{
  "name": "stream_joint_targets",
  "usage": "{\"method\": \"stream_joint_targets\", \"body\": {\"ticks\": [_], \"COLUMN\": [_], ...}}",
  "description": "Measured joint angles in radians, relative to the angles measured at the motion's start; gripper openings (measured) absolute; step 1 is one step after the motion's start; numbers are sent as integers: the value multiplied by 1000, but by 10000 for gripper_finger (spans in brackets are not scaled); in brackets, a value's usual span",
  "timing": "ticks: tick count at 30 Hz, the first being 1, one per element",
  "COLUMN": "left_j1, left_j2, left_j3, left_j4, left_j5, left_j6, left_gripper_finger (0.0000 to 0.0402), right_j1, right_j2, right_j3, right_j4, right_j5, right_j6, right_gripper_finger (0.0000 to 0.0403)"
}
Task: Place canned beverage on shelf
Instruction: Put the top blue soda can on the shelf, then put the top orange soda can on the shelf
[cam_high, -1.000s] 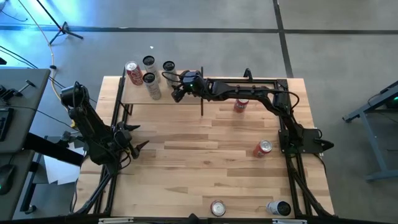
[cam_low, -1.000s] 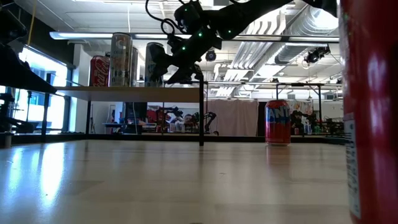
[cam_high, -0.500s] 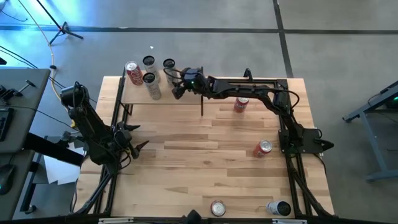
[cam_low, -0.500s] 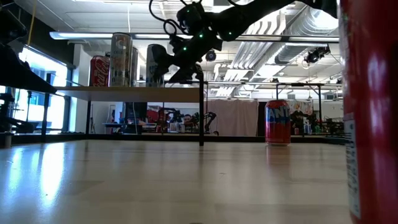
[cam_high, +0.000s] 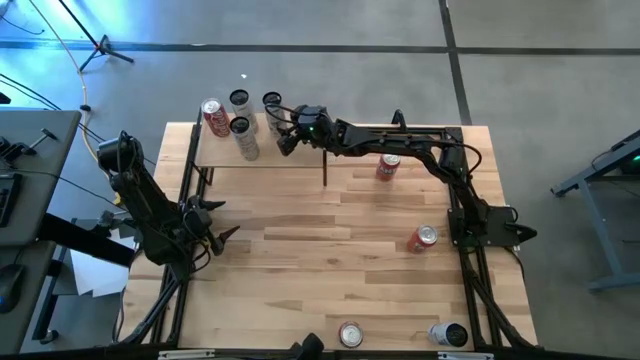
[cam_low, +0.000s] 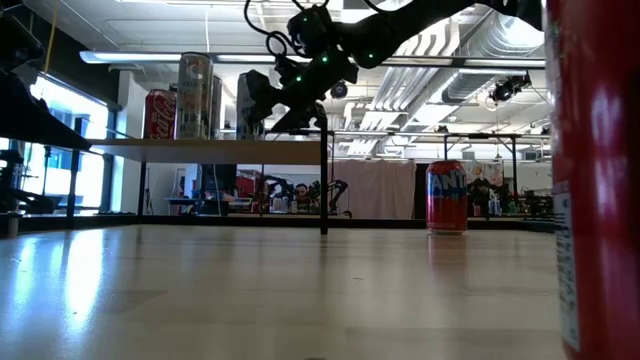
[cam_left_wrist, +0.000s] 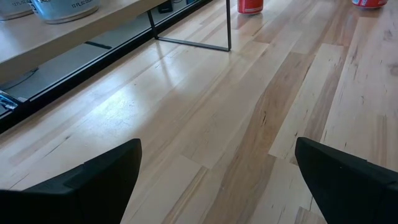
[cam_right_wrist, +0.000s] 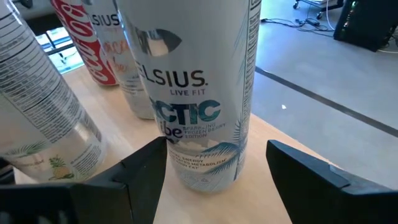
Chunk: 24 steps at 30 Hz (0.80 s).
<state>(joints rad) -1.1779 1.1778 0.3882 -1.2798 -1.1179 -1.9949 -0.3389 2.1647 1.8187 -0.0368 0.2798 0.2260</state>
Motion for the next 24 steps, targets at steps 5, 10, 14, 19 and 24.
{"method": "stream_joint_targets", "body": {"ticks": [5, 10, 14, 19, 24], "left_j1": [0, 0, 0, 0, 0], "left_j2": [0, 0, 0, 0, 0], "left_j3": [0, 0, 0, 0, 0], "left_j4": [0, 0, 0, 0, 0], "left_j5": [0, 0, 0, 0, 0], "left_j6": [0, 1, 1, 1, 0], "left_gripper_finger": [400, 400, 400, 400, 400], "right_j1": [1, 38, 79, 129, 211], "right_j2": [0, 0, -28, -119, -259], "right_j3": [0, 0, 0, -1, 0], "right_j4": [-4, -61, -140, -318, -697], "right_j5": [-1, 24, 84, 210, 360], "right_j6": [1, 20, 29, 47, 198], "right_gripper_finger": [261, 261, 261, 261, 261]}}
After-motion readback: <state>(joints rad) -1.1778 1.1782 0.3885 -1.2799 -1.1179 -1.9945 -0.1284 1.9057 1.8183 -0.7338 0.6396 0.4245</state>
